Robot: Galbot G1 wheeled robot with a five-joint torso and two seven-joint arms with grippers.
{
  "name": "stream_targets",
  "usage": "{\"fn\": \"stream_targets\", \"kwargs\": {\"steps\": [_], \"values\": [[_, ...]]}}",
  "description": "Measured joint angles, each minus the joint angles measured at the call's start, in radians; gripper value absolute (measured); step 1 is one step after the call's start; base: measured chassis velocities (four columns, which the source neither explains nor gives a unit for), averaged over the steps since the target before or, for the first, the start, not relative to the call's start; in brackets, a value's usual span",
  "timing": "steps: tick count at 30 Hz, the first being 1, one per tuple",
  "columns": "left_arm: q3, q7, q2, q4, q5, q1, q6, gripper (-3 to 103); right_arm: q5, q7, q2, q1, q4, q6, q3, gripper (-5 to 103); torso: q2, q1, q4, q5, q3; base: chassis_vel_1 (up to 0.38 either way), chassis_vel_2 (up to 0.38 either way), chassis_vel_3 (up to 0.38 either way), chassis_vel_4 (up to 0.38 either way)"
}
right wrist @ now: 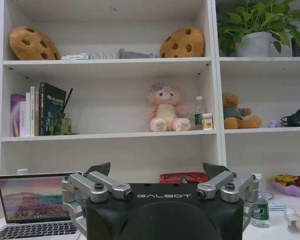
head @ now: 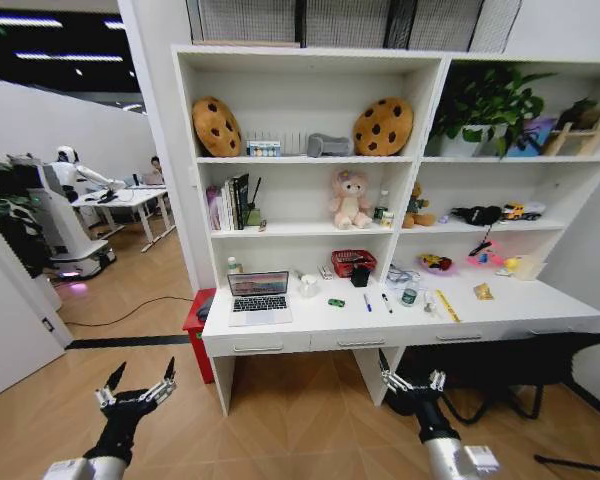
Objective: Organize the objects on the table.
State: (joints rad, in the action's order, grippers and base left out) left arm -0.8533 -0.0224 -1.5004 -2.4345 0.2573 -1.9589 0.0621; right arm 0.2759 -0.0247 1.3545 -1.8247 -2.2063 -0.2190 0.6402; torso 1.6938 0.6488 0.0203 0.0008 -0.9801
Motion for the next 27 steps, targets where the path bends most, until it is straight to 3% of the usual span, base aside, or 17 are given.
{"fn": "stream_targets", "kwargs": {"steps": [27], "values": [[0.003, -0.003, -0.023, -0.036, -0.014, -0.017, 0.012, 100, 0.022, -0.006, 0.023, 0.011, -0.032, 0.011, 0.002, 100, 0.000, 0.000, 0.0001, 0.0000, 0.000, 0.000, 0.000, 0.000, 0.000]]}}
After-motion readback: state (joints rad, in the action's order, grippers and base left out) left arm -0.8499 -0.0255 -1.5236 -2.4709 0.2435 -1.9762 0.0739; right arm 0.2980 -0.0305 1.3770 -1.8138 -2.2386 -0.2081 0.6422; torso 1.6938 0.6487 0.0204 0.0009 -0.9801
